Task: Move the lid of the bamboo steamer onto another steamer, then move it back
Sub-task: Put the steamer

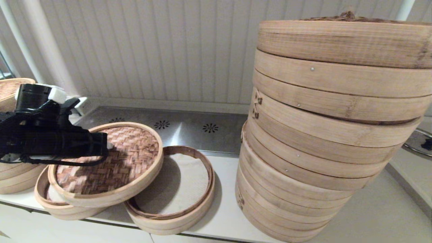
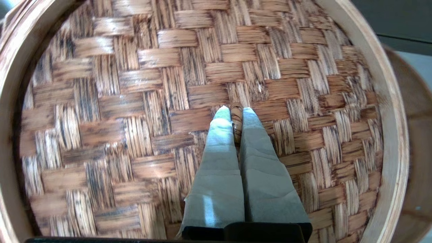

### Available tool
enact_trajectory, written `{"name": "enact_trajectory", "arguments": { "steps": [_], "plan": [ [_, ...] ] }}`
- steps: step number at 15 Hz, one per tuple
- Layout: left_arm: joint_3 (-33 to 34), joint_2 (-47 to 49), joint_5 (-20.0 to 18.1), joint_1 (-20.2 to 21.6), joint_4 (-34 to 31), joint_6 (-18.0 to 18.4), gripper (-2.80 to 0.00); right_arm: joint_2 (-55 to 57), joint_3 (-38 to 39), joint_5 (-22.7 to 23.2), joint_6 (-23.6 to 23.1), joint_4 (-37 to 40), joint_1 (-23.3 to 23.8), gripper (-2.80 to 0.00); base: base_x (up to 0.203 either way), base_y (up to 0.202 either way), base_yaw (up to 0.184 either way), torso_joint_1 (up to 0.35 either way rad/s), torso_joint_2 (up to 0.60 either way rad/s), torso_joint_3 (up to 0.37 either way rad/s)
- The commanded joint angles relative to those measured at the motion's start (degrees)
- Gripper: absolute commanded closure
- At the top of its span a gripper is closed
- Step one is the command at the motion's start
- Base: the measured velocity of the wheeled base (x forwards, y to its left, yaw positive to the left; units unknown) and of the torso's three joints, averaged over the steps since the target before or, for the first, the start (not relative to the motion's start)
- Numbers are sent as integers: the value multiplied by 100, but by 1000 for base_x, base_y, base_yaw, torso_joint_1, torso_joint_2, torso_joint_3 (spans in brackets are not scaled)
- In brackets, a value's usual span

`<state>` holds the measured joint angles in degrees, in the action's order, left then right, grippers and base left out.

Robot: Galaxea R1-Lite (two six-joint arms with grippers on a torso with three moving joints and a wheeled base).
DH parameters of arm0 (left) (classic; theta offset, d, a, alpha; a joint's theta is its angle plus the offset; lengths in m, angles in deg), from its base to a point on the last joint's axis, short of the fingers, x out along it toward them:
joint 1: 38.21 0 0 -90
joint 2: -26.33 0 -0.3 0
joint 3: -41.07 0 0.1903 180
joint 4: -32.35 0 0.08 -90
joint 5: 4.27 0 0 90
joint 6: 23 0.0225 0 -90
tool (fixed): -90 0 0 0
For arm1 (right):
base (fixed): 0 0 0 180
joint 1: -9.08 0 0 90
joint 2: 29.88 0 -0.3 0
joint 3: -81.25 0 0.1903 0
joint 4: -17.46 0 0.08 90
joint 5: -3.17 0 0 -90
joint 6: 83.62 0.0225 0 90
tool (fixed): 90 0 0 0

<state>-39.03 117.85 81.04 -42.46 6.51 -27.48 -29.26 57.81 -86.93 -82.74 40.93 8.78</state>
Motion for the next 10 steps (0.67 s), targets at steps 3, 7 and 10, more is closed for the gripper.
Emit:
{"name": "enact_trajectory", "arguments": {
  "steps": [3,7,10],
  "plan": [
    [167,-67,-141,402,10,33,0,-1,1,1,0,-1,-5,0,0,0,0,0,0,0],
    [148,-27,-207,760,23,53,0,-1,0,1,0,-1,-5,0,0,0,0,0,0,0],
    [146,-3,-324,1073,45,172,0,-1,5,1,0,-1,-5,0,0,0,0,0,0,0]
  ]
}}
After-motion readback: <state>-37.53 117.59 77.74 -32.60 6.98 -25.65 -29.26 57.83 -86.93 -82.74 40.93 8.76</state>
